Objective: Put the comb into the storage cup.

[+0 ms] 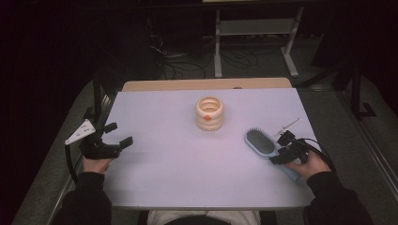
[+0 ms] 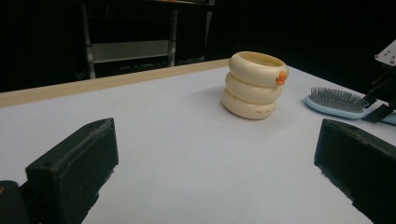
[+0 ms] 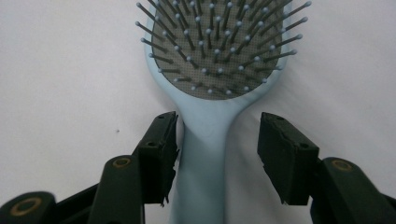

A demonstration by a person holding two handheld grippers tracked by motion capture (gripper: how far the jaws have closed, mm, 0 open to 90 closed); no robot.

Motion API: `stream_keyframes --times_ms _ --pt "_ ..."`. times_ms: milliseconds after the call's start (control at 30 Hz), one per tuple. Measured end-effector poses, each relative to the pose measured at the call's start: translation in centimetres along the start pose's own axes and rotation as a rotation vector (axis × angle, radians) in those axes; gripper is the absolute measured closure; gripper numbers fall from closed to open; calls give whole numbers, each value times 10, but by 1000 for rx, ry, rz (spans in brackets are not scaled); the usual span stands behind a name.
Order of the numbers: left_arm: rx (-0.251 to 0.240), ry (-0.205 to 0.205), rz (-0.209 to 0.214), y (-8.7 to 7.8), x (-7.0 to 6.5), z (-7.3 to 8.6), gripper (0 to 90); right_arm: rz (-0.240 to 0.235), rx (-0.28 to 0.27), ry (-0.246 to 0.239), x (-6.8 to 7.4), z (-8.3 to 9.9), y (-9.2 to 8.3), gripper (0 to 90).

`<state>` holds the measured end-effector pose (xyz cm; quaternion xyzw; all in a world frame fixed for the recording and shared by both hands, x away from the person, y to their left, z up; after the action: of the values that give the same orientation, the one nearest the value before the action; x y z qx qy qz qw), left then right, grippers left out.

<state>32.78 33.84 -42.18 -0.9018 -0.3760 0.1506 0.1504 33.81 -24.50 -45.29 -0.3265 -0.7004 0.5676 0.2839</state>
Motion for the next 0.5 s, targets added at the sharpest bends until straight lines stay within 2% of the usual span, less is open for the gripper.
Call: stream_keyframes --times_ms 233,267,300,367,500 --pt "0 1 1 0 0 0 0 12 2 -4 0 -1 0 501" --pt "0 0 0 0 0 0 0 7 2 -6 1 -1 0 566" --pt "0 1 0 0 0 0 0 7 2 -6 1 -1 0 566" --pt "-2 0 0 0 0 0 0 15 6 -13 2 -2 0 655" --pt "-2 -1 1 0 0 0 0 13 5 -6 0 -1 -1 676"
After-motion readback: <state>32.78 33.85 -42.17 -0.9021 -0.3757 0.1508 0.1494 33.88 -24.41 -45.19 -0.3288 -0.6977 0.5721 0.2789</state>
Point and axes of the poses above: each handheld gripper's, and its own axes: y roughly forward along the jaws, z roughly out of its underside, x roughly to its left, the point moved 2 cm from there along y, roughly forward along the jaws, and after that the axes turned 10 degrees about x, right-handed, at the moved point
